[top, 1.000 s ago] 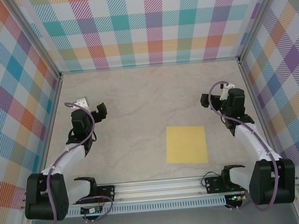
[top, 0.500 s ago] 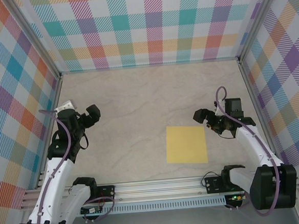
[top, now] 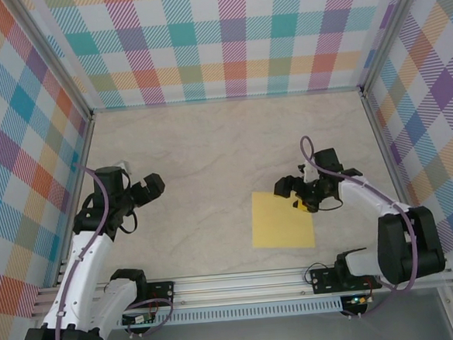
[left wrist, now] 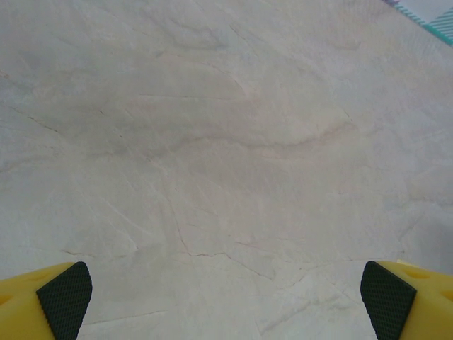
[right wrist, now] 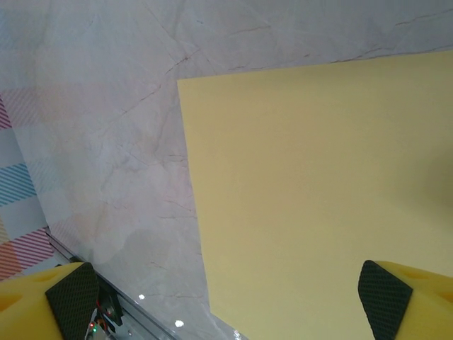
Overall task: Fold a paper plane with a square sheet of paper (pick it up from the middle)
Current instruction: Move the square sheet of paper to the center of the table.
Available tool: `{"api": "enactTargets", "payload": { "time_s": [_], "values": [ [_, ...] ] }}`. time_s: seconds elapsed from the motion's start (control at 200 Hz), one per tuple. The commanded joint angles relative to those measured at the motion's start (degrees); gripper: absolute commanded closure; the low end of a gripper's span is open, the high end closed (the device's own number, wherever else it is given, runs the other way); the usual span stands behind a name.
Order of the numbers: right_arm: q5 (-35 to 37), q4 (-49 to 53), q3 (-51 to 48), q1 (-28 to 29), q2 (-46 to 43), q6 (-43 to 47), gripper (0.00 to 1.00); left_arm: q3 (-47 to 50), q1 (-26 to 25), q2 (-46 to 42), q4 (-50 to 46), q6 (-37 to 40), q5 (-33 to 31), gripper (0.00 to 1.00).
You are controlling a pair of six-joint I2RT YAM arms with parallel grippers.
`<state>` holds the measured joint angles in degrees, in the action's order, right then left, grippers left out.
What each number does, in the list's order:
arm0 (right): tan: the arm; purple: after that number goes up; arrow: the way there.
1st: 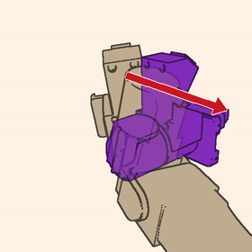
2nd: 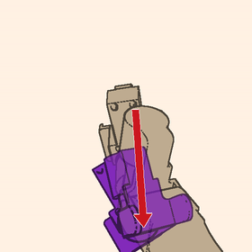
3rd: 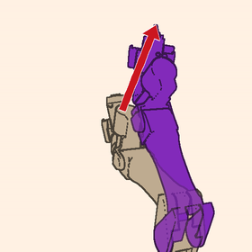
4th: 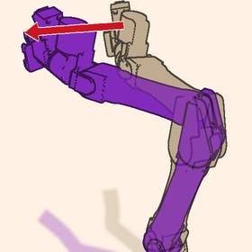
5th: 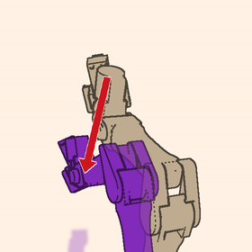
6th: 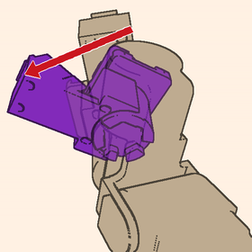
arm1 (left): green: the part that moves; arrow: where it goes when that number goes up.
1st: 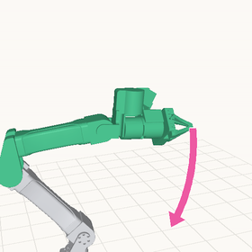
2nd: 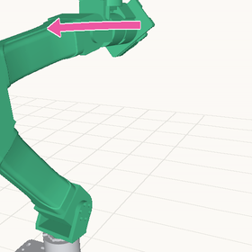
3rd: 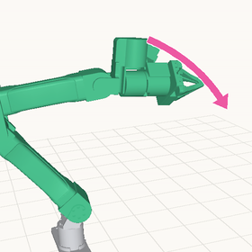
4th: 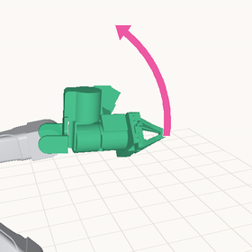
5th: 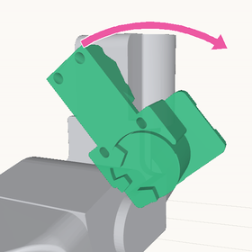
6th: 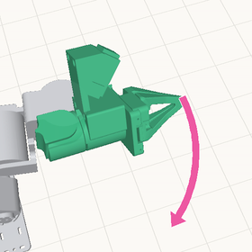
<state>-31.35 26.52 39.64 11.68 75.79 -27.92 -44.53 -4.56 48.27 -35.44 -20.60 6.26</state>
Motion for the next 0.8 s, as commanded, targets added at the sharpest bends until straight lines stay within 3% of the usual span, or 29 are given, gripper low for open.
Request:
{"api": "enactTargets", "payload": {
  "time_s": [0.0,0.23,0.48,0.685,0.8],
  "values": [
    [1.83,0.95,3.27,2.03,1.3,-0.8,0.03,-1.64,0.81,-0.15,-1.66,0.26,1.31,0.0],
    [4.32,0.67,3.62,3.42,3.49,-2.66,0.06,-1.34,0.81,2.12,-1.03,0.01,4.29,0.0],
    [4.31,0.71,3.36,4.83,4.89,-4.01,0.08,1.49,0.79,7.03,6.32,-6.09,15.48,0.0],
    [6.74,0.99,6.37,6.87,10.03,-6.71,0.1,1.93,-1.39,10.95,9.37,-9.29,16.82,0.0],
    [11.74,2.82,9.36,9.28,12.39,-8.42,0.1,1.48,-4.05,14.61,9.96,-9.18,16.71,0.0]
  ]
}}
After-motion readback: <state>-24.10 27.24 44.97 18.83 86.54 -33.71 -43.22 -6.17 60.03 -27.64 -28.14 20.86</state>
